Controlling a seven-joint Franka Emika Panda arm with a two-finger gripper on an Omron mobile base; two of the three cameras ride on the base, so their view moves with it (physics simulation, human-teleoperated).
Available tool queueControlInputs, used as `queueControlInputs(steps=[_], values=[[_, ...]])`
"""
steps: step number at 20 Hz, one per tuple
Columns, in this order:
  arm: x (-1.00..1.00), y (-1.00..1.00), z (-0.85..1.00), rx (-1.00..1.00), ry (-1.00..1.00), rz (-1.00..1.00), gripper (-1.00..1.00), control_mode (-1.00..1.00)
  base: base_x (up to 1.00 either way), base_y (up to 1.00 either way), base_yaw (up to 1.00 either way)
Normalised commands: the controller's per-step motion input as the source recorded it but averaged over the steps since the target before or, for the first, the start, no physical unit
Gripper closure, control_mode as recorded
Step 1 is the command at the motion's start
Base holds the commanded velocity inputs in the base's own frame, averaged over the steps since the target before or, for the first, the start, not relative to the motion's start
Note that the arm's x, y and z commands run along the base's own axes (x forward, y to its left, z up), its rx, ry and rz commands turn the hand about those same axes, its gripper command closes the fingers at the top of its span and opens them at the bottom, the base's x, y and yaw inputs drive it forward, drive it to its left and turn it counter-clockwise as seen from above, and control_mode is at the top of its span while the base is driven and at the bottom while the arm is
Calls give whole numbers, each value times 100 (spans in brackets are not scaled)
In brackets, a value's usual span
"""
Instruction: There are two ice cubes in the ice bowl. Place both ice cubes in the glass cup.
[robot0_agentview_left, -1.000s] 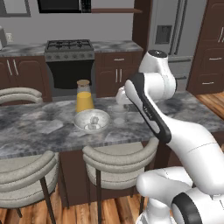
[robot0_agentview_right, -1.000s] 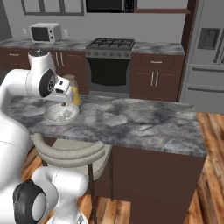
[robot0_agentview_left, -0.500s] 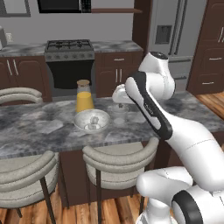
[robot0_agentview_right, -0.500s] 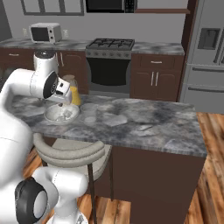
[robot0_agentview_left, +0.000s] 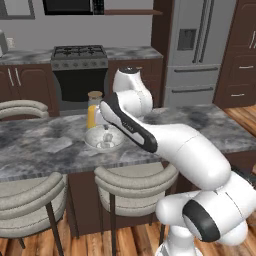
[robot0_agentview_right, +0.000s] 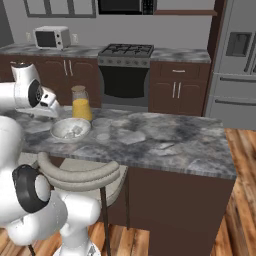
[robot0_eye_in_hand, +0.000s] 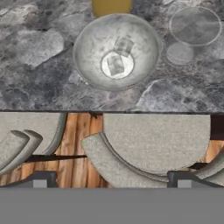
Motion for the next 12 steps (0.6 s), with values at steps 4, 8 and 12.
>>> queueControlInputs(steps=[4, 8, 12], values=[[36, 36, -1, -6, 19, -4, -100, -100, 0, 0, 0], [36, 0, -26, 0, 7, 0, -100, -100, 0, 0, 0], [60, 5, -50, 0, 7, -2, -100, -100, 0, 0, 0]])
